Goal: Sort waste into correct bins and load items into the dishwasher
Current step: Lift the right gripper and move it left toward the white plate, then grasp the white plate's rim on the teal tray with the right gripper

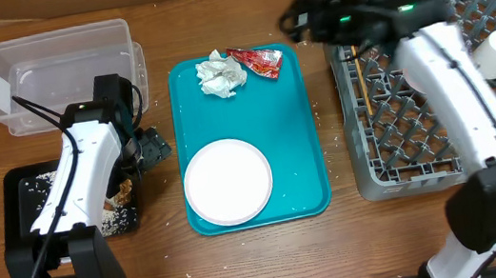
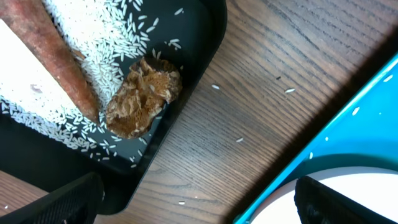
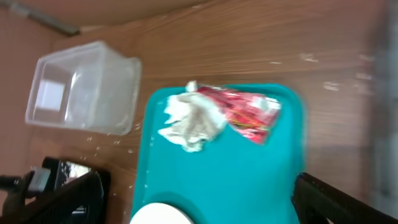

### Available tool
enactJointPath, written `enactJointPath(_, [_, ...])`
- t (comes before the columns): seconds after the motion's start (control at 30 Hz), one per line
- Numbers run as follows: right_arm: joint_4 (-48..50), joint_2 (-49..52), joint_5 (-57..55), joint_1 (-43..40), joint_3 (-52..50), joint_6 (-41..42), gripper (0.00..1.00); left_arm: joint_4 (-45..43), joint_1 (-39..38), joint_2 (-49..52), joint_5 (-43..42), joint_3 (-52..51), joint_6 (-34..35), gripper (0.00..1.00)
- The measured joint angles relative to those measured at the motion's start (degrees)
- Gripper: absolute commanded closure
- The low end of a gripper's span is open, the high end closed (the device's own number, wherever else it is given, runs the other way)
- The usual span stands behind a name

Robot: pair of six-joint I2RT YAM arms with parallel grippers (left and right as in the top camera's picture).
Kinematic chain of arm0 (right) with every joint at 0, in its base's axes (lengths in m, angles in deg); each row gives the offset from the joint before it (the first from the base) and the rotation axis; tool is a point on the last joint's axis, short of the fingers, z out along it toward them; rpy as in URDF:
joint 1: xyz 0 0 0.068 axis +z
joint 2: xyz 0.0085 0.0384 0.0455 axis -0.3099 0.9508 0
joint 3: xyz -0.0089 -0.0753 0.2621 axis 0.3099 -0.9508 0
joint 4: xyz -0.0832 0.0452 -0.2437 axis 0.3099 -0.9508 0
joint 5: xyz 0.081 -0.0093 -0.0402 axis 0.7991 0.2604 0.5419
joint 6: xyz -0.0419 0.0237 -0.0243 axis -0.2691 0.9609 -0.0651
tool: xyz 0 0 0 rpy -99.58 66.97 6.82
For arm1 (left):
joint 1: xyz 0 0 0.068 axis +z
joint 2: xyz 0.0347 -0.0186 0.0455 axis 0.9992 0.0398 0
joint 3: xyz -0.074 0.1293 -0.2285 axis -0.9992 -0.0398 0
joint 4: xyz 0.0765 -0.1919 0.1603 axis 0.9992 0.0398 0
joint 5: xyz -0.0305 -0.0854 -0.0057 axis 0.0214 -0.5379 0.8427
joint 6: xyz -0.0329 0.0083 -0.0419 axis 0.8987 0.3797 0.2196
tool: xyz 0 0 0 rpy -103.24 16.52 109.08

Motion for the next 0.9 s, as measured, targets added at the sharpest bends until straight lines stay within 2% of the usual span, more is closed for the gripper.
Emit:
enactJointPath(0.27, [10.1,9.1,-4.2,9.2,0.0,1.2,0.00,0.0,0.0,0.0,0.0,0.0,0.0,0.00])
enactJointPath(0.57, [10.9,15.3,-6.3,12.9,0.0,3.5,0.00,0.0,0.0,0.0,0.0,0.0,0.0,0.00])
enactJointPath(0.73, [2.4,15.1,-5.4,12.7,0.0,6.3,0.00,0.0,0.0,0.0,0.0,0.0,0.0,0.00])
enactJointPath(0.9, [-13.3,12.9,-4.2,12.8,0.0,5.8,0.00,0.0,0.0,0.0,0.0,0.0,0.0,0.00])
